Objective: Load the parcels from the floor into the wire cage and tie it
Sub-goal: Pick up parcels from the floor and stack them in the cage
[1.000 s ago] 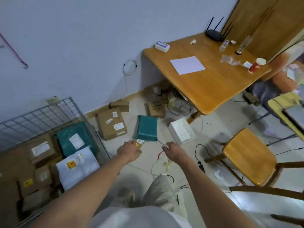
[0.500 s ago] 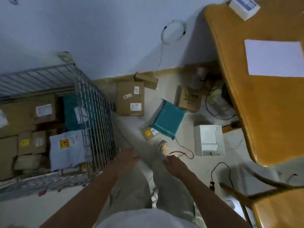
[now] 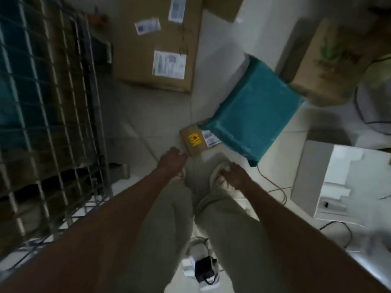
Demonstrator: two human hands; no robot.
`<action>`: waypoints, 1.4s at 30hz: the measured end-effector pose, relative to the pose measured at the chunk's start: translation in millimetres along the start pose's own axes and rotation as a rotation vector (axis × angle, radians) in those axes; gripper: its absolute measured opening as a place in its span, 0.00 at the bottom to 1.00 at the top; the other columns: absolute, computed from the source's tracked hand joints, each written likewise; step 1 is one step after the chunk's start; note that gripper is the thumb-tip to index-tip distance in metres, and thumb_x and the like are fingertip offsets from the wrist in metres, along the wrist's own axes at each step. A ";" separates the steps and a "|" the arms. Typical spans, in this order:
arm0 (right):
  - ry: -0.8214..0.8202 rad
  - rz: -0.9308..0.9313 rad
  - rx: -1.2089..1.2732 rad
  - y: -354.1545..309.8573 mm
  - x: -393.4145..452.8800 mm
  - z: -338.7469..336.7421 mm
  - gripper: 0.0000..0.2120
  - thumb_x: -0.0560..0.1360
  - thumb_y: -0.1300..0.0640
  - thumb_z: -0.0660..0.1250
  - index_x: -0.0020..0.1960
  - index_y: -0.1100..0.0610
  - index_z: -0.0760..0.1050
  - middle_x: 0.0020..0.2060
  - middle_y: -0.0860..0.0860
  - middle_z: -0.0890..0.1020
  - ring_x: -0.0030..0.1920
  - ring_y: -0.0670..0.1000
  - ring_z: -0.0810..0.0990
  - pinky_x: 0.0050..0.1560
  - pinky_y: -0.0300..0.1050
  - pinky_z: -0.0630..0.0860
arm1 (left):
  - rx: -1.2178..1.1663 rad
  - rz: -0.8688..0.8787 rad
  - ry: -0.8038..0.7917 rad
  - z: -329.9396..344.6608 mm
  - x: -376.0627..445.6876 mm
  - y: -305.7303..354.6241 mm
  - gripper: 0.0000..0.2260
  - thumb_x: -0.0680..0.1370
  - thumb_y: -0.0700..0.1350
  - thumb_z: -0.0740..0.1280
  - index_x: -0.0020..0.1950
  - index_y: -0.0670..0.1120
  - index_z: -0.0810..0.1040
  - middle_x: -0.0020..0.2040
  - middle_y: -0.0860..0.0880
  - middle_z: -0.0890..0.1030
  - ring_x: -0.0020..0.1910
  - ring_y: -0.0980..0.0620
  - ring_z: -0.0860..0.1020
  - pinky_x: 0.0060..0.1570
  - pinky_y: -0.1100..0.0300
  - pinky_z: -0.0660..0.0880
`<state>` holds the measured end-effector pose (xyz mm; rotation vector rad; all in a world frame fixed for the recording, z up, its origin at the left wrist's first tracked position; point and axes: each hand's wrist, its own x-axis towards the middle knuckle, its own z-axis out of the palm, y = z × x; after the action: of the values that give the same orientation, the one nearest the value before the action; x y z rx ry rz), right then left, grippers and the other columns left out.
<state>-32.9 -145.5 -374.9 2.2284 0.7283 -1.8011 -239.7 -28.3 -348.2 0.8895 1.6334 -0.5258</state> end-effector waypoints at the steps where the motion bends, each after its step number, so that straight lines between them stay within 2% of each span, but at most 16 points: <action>1: 0.061 0.044 0.120 -0.3 32.9 -2.8 0.30 0.83 0.50 0.64 0.78 0.64 0.61 0.75 0.61 0.69 0.72 0.59 0.70 0.67 0.45 0.66 | -0.130 -0.051 0.016 4.4 31.7 0.3 0.32 0.76 0.60 0.65 0.71 0.38 0.73 0.66 0.39 0.79 0.63 0.39 0.78 0.57 0.55 0.77; 4: 0.189 0.092 0.450 -7.6 97.8 -4.9 0.36 0.76 0.48 0.71 0.78 0.59 0.62 0.72 0.58 0.71 0.66 0.58 0.74 0.61 0.48 0.74 | -0.408 -0.158 0.053 16.4 101.8 -4.1 0.30 0.73 0.59 0.67 0.66 0.39 0.74 0.55 0.44 0.79 0.51 0.45 0.79 0.40 0.60 0.74; 7: 0.323 0.065 0.750 5.3 137.6 3.5 0.48 0.62 0.40 0.74 0.78 0.46 0.60 0.73 0.56 0.67 0.67 0.58 0.74 0.64 0.59 0.76 | -0.523 -0.163 0.041 26.5 132.4 -1.3 0.25 0.70 0.54 0.66 0.60 0.39 0.77 0.55 0.43 0.81 0.47 0.44 0.80 0.44 0.56 0.74; 9: 0.380 0.025 0.912 2.1 148.0 -1.7 0.39 0.66 0.48 0.72 0.75 0.40 0.63 0.69 0.54 0.73 0.61 0.56 0.80 0.54 0.56 0.82 | -0.579 -0.136 0.058 33.5 139.0 5.2 0.14 0.74 0.49 0.65 0.51 0.40 0.79 0.50 0.40 0.79 0.42 0.46 0.76 0.46 0.54 0.73; 10: 0.391 0.010 0.929 -9.7 137.6 -7.7 0.33 0.70 0.51 0.70 0.73 0.40 0.66 0.66 0.54 0.76 0.58 0.54 0.81 0.52 0.53 0.83 | -0.603 -0.124 0.044 37.9 137.2 7.9 0.13 0.76 0.48 0.65 0.54 0.39 0.80 0.52 0.38 0.80 0.44 0.47 0.76 0.47 0.54 0.74; 12: 0.353 -0.062 0.817 -28.0 122.4 -17.3 0.22 0.76 0.54 0.68 0.69 0.44 0.73 0.58 0.51 0.80 0.53 0.49 0.82 0.50 0.49 0.82 | -0.625 -0.099 0.000 43.7 126.7 14.7 0.18 0.78 0.49 0.64 0.62 0.39 0.81 0.57 0.40 0.82 0.49 0.49 0.77 0.50 0.54 0.78; 15: 0.211 -0.189 0.570 -58.0 91.0 -19.2 0.12 0.79 0.57 0.68 0.62 0.53 0.75 0.53 0.54 0.79 0.47 0.49 0.80 0.49 0.52 0.80 | -0.690 -0.140 -0.009 52.2 94.5 10.3 0.12 0.80 0.53 0.67 0.49 0.46 0.84 0.48 0.45 0.86 0.47 0.46 0.84 0.54 0.48 0.83; 18: 0.095 -0.242 0.394 -80.1 42.1 -14.8 0.16 0.77 0.57 0.70 0.62 0.52 0.70 0.51 0.52 0.81 0.48 0.51 0.83 0.51 0.54 0.82 | -0.776 -0.148 0.028 47.3 42.9 8.2 0.11 0.79 0.52 0.68 0.43 0.48 0.83 0.42 0.47 0.86 0.44 0.45 0.85 0.55 0.45 0.83; 21: 0.149 -0.306 0.267 -89.1 -9.8 -23.0 0.20 0.76 0.57 0.70 0.65 0.46 0.71 0.52 0.47 0.81 0.50 0.51 0.83 0.54 0.54 0.83 | -0.702 -0.070 0.036 29.9 -10.6 9.0 0.14 0.73 0.56 0.67 0.46 0.49 0.87 0.42 0.49 0.88 0.45 0.45 0.86 0.55 0.42 0.82; 25: 0.199 -0.261 0.418 -103.8 -105.5 -62.1 0.19 0.76 0.53 0.73 0.65 0.46 0.75 0.55 0.49 0.82 0.52 0.50 0.84 0.53 0.56 0.84 | -0.457 0.041 0.068 -20.9 -108.8 20.4 0.15 0.75 0.60 0.66 0.52 0.53 0.86 0.48 0.52 0.86 0.45 0.51 0.84 0.43 0.58 0.77; 29: 0.190 -0.206 0.716 -142.9 -241.5 -124.7 0.19 0.76 0.54 0.75 0.65 0.51 0.75 0.55 0.54 0.85 0.54 0.54 0.86 0.46 0.49 0.84 | -0.285 0.085 0.039 -82.5 -234.3 45.2 0.16 0.78 0.58 0.64 0.53 0.48 0.82 0.51 0.51 0.82 0.42 0.54 0.77 0.40 0.60 0.70; 32: 0.174 -0.263 0.740 -183.8 -349.8 -172.5 0.19 0.75 0.52 0.75 0.64 0.51 0.76 0.55 0.54 0.85 0.55 0.55 0.85 0.49 0.54 0.84 | -0.434 0.086 0.096 -127.3 -332.8 69.2 0.18 0.79 0.60 0.64 0.62 0.49 0.78 0.53 0.52 0.75 0.50 0.50 0.74 0.45 0.57 0.69; 34: 0.156 -0.306 0.705 -214.8 -414.2 -196.1 0.25 0.70 0.46 0.78 0.64 0.49 0.75 0.57 0.53 0.84 0.55 0.54 0.84 0.56 0.62 0.82 | -0.623 0.139 0.152 -158.9 -391.9 79.8 0.11 0.78 0.56 0.68 0.54 0.51 0.78 0.50 0.52 0.78 0.49 0.50 0.77 0.48 0.55 0.74; 36: 0.089 -0.358 0.646 -245.2 -467.4 -211.6 0.30 0.71 0.45 0.77 0.69 0.52 0.73 0.62 0.53 0.82 0.58 0.54 0.83 0.55 0.57 0.82 | -0.790 0.212 0.222 -192.2 -450.8 80.3 0.07 0.75 0.54 0.71 0.49 0.53 0.79 0.49 0.50 0.81 0.46 0.52 0.79 0.51 0.50 0.80; 39: 0.002 -0.430 0.525 -276.3 -520.5 -221.0 0.22 0.74 0.48 0.74 0.65 0.53 0.76 0.54 0.52 0.86 0.56 0.55 0.85 0.47 0.47 0.84 | -0.898 0.284 0.294 -230.0 -515.3 65.6 0.21 0.71 0.56 0.73 0.61 0.49 0.79 0.51 0.53 0.79 0.47 0.55 0.78 0.48 0.55 0.79; 42: -0.092 -0.499 0.378 -321.9 -576.1 -192.1 0.27 0.65 0.41 0.78 0.58 0.53 0.77 0.52 0.55 0.87 0.49 0.53 0.87 0.42 0.44 0.83 | -1.124 0.319 0.422 -273.0 -552.9 14.8 0.23 0.75 0.52 0.77 0.65 0.45 0.75 0.58 0.46 0.80 0.52 0.50 0.80 0.48 0.57 0.78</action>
<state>-104.1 68.5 274.3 2.3062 1.0778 -2.4347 -360.4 32.7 253.7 0.3704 1.7437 0.8114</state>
